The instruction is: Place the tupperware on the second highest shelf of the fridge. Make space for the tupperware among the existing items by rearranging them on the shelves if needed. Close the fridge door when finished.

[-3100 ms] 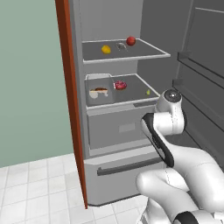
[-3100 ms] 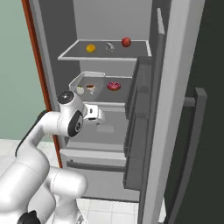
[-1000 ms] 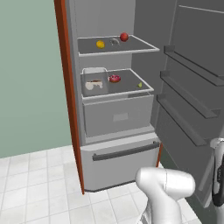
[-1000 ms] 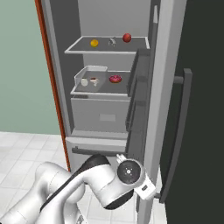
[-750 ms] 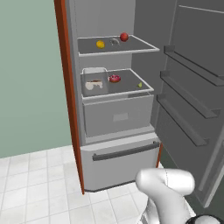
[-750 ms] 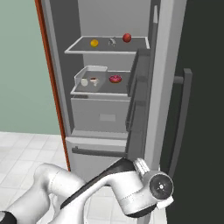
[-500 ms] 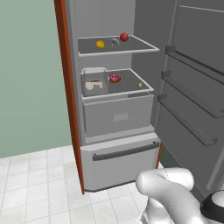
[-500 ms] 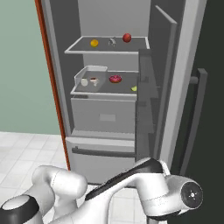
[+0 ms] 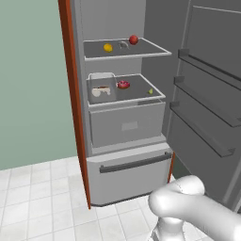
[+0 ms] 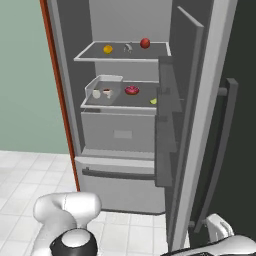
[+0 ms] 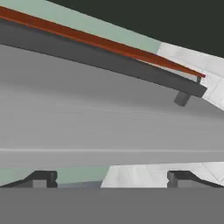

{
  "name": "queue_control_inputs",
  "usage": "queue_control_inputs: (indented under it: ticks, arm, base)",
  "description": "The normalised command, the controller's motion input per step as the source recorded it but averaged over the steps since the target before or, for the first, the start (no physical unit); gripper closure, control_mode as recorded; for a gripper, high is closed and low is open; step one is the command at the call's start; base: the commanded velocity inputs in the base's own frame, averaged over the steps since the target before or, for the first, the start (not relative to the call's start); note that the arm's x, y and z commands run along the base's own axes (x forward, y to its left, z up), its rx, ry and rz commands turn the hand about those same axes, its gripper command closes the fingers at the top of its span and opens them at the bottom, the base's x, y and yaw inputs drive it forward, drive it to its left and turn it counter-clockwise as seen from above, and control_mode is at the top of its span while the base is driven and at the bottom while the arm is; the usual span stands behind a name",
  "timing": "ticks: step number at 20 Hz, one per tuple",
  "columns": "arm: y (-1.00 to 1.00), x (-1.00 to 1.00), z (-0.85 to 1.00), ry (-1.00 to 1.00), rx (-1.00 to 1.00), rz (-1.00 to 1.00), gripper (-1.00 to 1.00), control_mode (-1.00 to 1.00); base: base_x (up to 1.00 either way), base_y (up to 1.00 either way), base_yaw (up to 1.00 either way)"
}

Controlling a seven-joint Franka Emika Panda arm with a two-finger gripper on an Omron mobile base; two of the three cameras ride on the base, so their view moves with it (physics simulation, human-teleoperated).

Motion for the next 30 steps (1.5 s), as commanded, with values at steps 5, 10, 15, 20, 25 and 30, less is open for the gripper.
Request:
queue_control_inputs:
  ticks: [5, 10, 15, 20, 25, 30]
  arm:
    - [-0.48, 0.20, -0.04, -0.30, 0.28, -0.07, -1.00, -1.00]
    - [-0.03, 0.89, 0.01, -0.08, 0.25, 0.00, -1.00, -1.00]
    - [0.42, 0.54, 0.02, 0.00, 0.09, 0.08, -1.00, -1.00]
    - [1.00, 0.16, 0.00, 0.00, -0.05, 0.32, -1.00, -1.00]
    - [1.00, 0.07, 0.00, 0.00, -0.14, 0.45, -1.00, -1.00]
    - [1.00, 0.00, -0.03, 0.00, -0.17, 0.48, -1.00, -1.00]
  base:
    - [0.00, 0.00, 0.00]
    - [0.00, 0.00, 0.00]
    - [0.00, 0.00, 0.00]
    - [0.00, 0.00, 0.00]
    - [0.00, 0.00, 0.00]
    - [0.00, 0.00, 0.00]
